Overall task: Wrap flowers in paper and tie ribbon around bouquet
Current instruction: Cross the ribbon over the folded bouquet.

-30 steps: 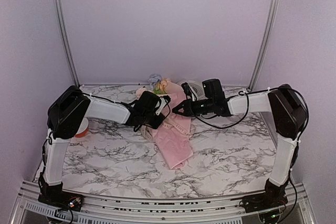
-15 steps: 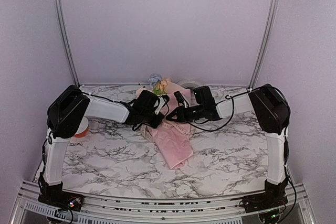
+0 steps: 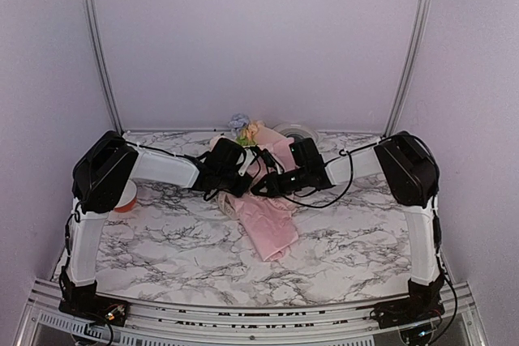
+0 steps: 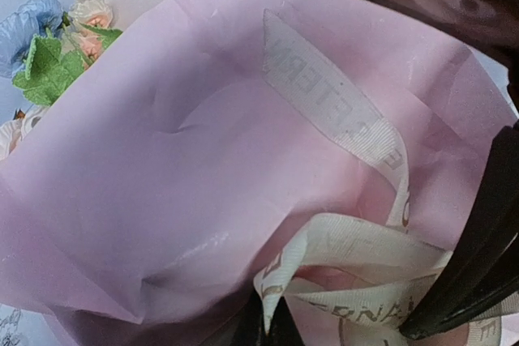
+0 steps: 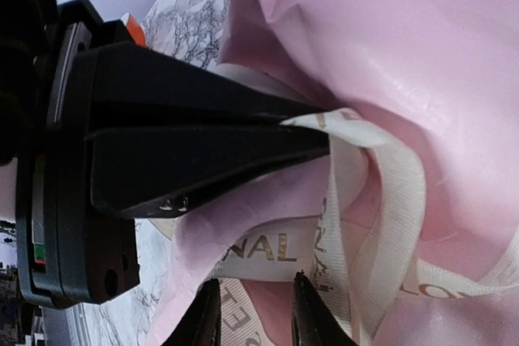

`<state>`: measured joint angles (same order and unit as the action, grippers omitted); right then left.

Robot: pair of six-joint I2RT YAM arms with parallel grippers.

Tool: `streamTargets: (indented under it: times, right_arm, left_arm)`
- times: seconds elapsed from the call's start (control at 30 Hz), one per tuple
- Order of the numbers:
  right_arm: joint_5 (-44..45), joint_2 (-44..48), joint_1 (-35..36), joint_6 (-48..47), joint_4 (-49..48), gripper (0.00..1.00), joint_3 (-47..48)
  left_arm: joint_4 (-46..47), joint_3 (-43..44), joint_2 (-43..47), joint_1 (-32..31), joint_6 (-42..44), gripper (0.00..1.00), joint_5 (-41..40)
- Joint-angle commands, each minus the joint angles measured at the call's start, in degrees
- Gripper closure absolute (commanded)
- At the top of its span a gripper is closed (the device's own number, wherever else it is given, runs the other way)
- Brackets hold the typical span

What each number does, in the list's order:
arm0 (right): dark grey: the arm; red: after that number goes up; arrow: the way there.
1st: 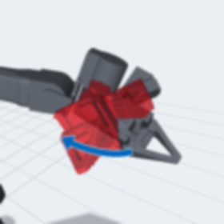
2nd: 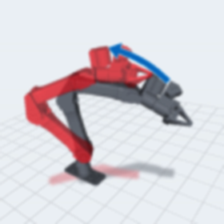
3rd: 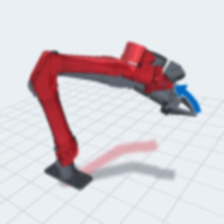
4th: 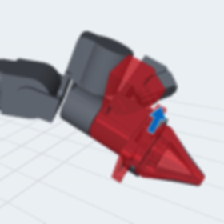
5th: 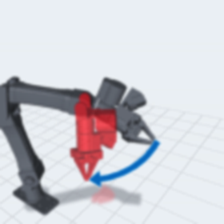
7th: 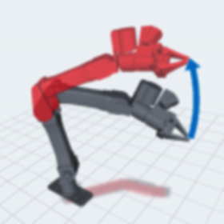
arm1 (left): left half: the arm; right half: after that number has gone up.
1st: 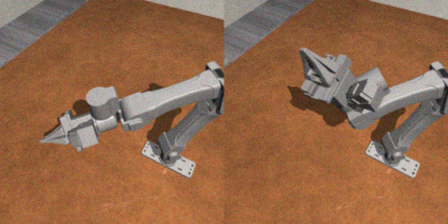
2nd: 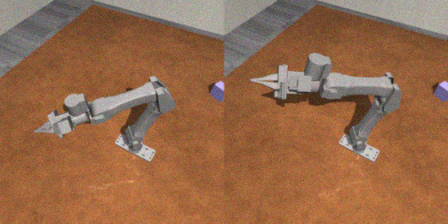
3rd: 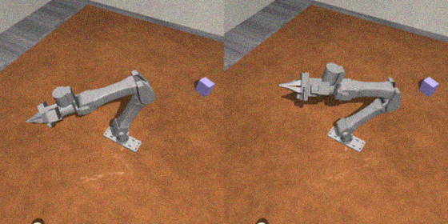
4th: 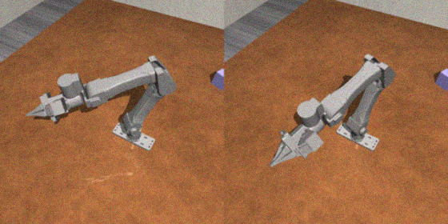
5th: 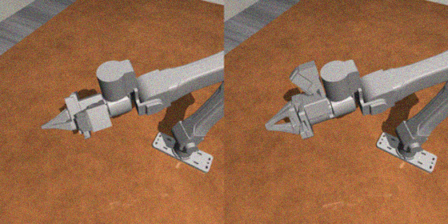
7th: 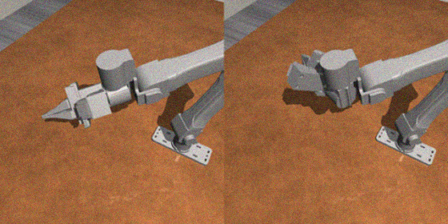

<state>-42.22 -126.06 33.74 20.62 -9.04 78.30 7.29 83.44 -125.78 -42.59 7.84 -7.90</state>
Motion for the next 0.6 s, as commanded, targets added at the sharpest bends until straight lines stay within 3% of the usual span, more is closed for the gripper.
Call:
streamTargets:
  times: [0.0,0.33,0.57]
  right_arm:
    - [-0.66,-0.48,1.64,-3.73,3.48,0.72,1.73]
    - [-0.85,4.83,1.77,-8.05,5.12,0.78,0.03]
    - [-2.03,11.75,1.74,-12.64,4.38,0.75,-5.60]
  left_arm:
    - [-2.97,1.11,-1.75,0.66,-0.74,1.00,0.08]
    - [-3.29,1.15,-1.62,0.88,-0.55,1.00,0.06]
    - [-3.69,1.21,-1.75,1.06,-0.33,1.00,0.31]
